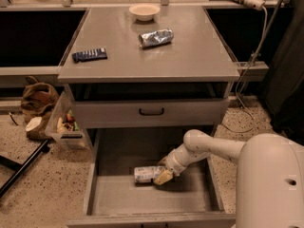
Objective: Pick blue plastic bottle from middle drawer and place on counter
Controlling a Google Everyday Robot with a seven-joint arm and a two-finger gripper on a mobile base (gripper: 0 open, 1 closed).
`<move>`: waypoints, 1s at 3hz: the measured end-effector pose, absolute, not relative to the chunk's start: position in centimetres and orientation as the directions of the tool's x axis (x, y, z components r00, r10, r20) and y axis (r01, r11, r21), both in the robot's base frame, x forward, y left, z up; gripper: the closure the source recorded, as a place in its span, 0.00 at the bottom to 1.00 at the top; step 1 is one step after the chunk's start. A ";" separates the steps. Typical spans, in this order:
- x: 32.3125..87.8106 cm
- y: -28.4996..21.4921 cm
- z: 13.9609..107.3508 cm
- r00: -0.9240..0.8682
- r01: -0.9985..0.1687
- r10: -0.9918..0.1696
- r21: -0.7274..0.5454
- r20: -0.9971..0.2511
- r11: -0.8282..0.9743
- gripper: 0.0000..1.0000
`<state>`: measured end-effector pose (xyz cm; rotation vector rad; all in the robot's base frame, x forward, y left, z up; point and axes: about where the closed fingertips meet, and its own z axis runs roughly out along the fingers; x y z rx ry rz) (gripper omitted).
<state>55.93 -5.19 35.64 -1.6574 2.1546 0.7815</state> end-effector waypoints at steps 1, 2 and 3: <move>56.0 -5.2 36.0 -0.281 -0.956 -0.786 0.230 -0.551 0.181 0.88; 55.5 -7.3 38.9 -0.308 -0.951 -0.739 0.206 -0.599 0.229 1.00; 55.6 -12.0 46.3 -0.324 -0.936 -0.651 0.135 -0.687 0.324 1.00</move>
Offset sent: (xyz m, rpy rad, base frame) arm -0.0212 -0.1216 0.1654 0.2584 -0.1940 -0.3309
